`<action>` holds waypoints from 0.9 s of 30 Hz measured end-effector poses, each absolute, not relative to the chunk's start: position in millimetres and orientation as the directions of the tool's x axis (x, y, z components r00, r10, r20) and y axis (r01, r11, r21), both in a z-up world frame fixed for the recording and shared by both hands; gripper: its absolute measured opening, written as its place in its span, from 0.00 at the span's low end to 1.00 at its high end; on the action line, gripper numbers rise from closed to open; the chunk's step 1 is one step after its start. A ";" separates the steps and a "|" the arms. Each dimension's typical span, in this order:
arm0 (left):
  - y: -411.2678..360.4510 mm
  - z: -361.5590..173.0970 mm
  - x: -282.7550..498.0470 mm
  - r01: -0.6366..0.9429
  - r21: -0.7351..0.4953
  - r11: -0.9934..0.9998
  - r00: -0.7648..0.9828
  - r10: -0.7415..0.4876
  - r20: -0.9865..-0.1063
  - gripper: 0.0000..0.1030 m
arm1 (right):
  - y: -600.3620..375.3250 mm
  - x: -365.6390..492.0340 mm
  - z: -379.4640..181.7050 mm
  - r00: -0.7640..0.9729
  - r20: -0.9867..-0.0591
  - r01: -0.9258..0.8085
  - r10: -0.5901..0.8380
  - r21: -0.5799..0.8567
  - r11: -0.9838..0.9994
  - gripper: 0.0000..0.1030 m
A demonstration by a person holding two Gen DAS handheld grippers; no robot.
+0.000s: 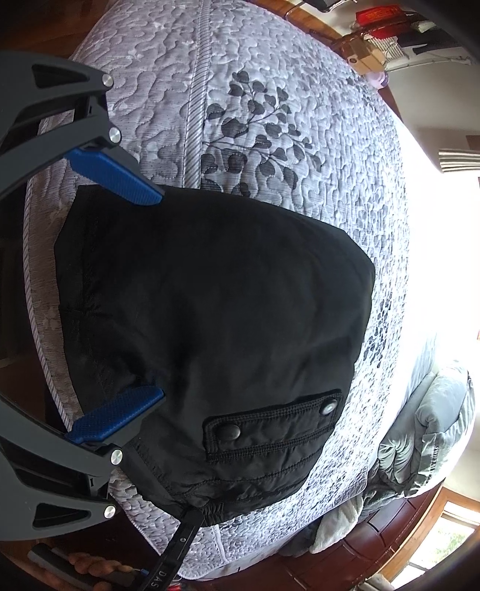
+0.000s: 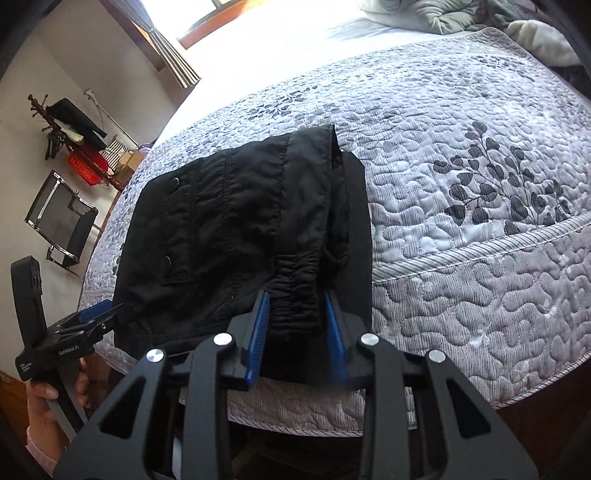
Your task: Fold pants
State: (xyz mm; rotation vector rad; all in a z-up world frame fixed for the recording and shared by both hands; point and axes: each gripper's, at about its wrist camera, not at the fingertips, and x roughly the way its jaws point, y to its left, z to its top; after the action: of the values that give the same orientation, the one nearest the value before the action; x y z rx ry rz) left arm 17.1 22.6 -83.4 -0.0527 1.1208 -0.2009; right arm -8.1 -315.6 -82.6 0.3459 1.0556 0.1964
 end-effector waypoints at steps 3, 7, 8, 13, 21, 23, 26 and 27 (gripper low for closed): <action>19.5 -74.9 13.9 0.148 -0.134 0.980 0.443 -0.186 -0.877 0.96 | -320.8 -10.5 -71.5 0.495 -0.797 -0.002 0.346 0.397 0.918 0.14; 15.9 -62.1 11.7 0.165 -0.130 0.978 0.473 -0.194 -0.859 0.96 | -317.5 -12.5 -64.1 0.491 -0.803 -0.020 0.337 0.377 0.926 0.14; 15.1 -58.9 11.4 0.170 -0.128 0.977 0.481 -0.195 -0.855 0.96 | -314.9 -12.3 -64.0 0.486 -0.811 -0.025 0.325 0.359 0.933 0.14; 12.5 -48.3 10.9 0.188 -0.116 0.975 0.506 -0.197 -0.840 0.96 | -306.6 -10.3 -71.1 0.473 -0.839 -0.034 0.268 0.287 0.957 0.13; 14.4 -40.9 13.1 0.191 -0.102 0.976 0.527 -0.190 -0.829 0.96 | -310.0 -11.0 -70.8 0.468 -0.846 -0.036 0.256 0.271 0.962 0.13; 14.6 -40.8 13.9 0.191 -0.103 0.976 0.528 -0.191 -0.827 0.96 | -309.4 -9.9 -75.6 0.456 -0.861 -0.028 0.226 0.240 0.970 0.11; 13.8 -43.2 15.0 0.192 -0.102 0.976 0.525 -0.190 -0.829 0.96 | -309.1 -6.6 -93.8 0.422 -0.880 -0.009 0.218 0.236 0.972 0.11; 13.6 -45.7 16.0 0.192 -0.099 0.976 0.521 -0.187 -0.833 0.96 | -309.6 -6.3 -98.2 0.417 -0.881 -0.004 0.221 0.241 0.970 0.11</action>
State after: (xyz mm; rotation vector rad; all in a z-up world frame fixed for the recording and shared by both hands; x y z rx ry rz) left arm 16.0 13.6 -45.7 0.0059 0.9968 -0.2273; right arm -6.3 -309.6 -98.2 0.2143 1.1338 0.1425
